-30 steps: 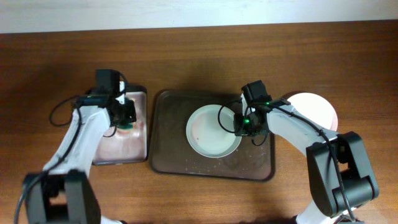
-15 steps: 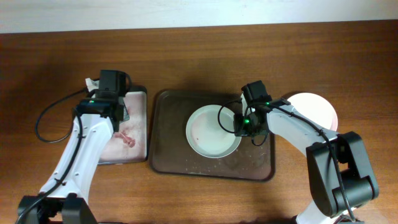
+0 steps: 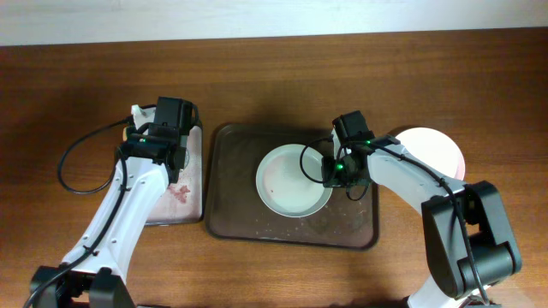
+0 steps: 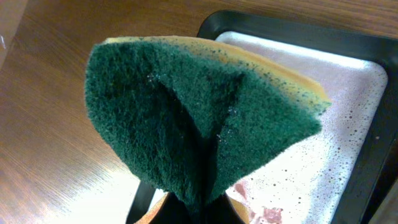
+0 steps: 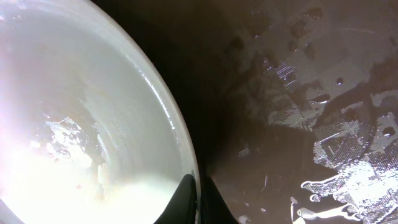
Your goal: Clean dirty plates on tray and stack at the side
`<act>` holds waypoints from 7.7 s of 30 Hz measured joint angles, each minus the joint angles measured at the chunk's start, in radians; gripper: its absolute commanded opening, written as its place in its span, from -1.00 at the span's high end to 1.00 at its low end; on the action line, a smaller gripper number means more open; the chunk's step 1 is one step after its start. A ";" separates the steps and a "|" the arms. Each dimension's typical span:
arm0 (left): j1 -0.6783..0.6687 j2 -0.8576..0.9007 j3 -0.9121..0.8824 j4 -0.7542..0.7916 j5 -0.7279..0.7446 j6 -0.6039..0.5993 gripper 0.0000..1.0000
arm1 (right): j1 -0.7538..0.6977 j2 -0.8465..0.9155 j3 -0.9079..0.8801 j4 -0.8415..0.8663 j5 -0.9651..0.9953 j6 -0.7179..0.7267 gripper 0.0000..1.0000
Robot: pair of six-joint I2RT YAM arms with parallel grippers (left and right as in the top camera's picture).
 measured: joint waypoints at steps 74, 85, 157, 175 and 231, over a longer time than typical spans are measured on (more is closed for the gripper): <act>-0.296 0.136 0.085 0.148 0.644 -0.103 1.00 | 0.000 0.000 0.000 -0.027 -0.030 0.006 0.56; -0.079 0.064 0.100 -0.080 0.552 0.003 1.00 | 0.000 0.000 -0.002 -0.040 -0.035 0.008 0.92; 0.052 0.339 0.016 0.108 0.607 0.227 -0.03 | 0.313 -0.398 0.138 -0.138 1.209 -0.131 0.92; 0.053 0.339 0.016 0.106 0.606 0.227 -0.05 | 0.097 -0.400 0.142 -0.197 0.996 0.023 0.92; 0.053 0.339 0.016 0.106 0.603 0.227 -0.06 | -0.336 -0.286 -0.257 -0.338 -0.067 -0.031 0.49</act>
